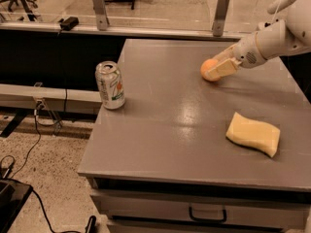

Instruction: Move orange near 7up can

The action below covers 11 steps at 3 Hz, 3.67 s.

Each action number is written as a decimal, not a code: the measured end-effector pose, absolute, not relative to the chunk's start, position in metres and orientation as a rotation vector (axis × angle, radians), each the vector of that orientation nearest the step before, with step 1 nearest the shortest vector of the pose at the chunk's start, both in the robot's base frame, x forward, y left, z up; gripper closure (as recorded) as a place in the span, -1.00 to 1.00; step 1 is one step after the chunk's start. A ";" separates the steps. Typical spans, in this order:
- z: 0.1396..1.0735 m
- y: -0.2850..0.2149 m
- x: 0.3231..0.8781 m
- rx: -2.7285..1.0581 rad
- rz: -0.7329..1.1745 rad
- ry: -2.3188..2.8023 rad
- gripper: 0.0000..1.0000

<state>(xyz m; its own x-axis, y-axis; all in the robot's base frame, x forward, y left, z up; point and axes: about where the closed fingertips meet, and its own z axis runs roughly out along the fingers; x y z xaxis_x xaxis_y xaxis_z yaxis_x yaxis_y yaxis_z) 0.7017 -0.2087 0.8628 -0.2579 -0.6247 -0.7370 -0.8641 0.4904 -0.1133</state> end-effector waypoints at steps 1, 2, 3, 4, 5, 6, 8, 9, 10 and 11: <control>0.862 -0.208 0.702 -1.226 0.422 1.984 0.74; 0.875 -0.200 0.697 -1.236 0.432 1.945 1.00; 0.901 -0.184 0.684 -1.270 0.434 1.852 1.00; 0.916 -0.151 0.665 -1.352 0.479 1.758 1.00; 0.916 -0.107 0.646 -1.476 0.537 1.685 1.00; 0.910 -0.067 0.629 -1.596 0.577 1.630 1.00; 0.880 -0.025 0.618 -1.697 0.698 1.632 0.67; 0.870 -0.012 0.612 -1.712 0.776 1.629 0.21; 0.865 -0.002 0.606 -1.717 0.841 1.614 -0.25; 0.863 0.006 0.600 -1.731 0.876 1.597 -0.71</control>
Offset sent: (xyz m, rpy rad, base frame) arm -0.0139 0.0117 0.0353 0.0458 -0.0582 0.0433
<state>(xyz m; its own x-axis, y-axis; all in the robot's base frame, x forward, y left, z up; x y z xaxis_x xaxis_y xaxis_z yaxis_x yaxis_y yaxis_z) 0.6003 0.0065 0.8625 0.0496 -0.5867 -0.8083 -0.9969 -0.0785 -0.0042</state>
